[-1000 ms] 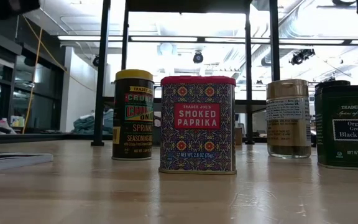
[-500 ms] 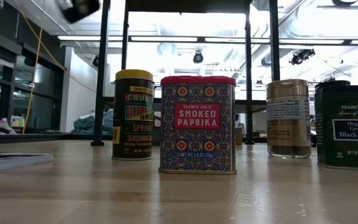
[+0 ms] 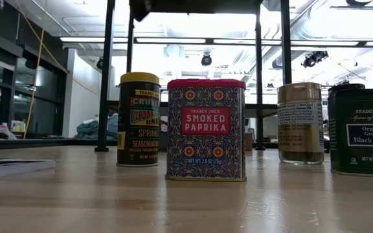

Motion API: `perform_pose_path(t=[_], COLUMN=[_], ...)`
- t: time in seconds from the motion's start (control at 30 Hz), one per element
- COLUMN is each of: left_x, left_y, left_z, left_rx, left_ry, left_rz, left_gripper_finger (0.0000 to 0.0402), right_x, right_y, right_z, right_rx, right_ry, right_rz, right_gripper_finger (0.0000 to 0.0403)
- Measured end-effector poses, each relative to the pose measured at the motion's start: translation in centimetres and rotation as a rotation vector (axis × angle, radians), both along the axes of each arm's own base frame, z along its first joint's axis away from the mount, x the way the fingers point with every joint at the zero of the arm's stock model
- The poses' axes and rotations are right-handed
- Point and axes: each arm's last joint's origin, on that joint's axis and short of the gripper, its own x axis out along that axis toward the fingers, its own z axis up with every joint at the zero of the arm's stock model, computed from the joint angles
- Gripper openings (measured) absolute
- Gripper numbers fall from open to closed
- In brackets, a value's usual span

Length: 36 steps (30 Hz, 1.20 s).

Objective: Shelf spices
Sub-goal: Adjust the seasoning bottles and cans

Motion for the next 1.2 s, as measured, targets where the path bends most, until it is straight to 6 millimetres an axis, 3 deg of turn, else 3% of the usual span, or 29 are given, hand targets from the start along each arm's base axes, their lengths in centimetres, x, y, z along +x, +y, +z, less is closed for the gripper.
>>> perform_pose_path(t=[0.27, 0.47, 0.73, 1.2], left_x=[5.6, 7.9, 6.8, 4.7], left_y=[-1.7, -1.6, -0.1, 0.9], left_z=[-2.8, -4.2, -5.3, -5.6], left_rx=[0.148, 0.146, 0.161, 0.261], left_ry=[0.253, 0.395, 0.639, 0.861], left_rz=[-0.141, -0.105, -0.031, -0.062], left_gripper_finger=[0.0001, 0.0001, 0.0000, 0.0000], right_x=[0.1, 0.1, 0.1, 0.2], right_y=[0.0, 0.1, 0.1, 0.1], right_z=[0.0, 0.0, 0.0, 0.1], right_rx=[0.002, 0.007, -0.005, -0.016], right_ry=[-0.009, -0.016, -0.029, -0.042], right_rz=[0.000, -0.001, -0.002, 0.003], right_gripper_finger=[0.0000, 0.0000, 0.0000, 0.0000])
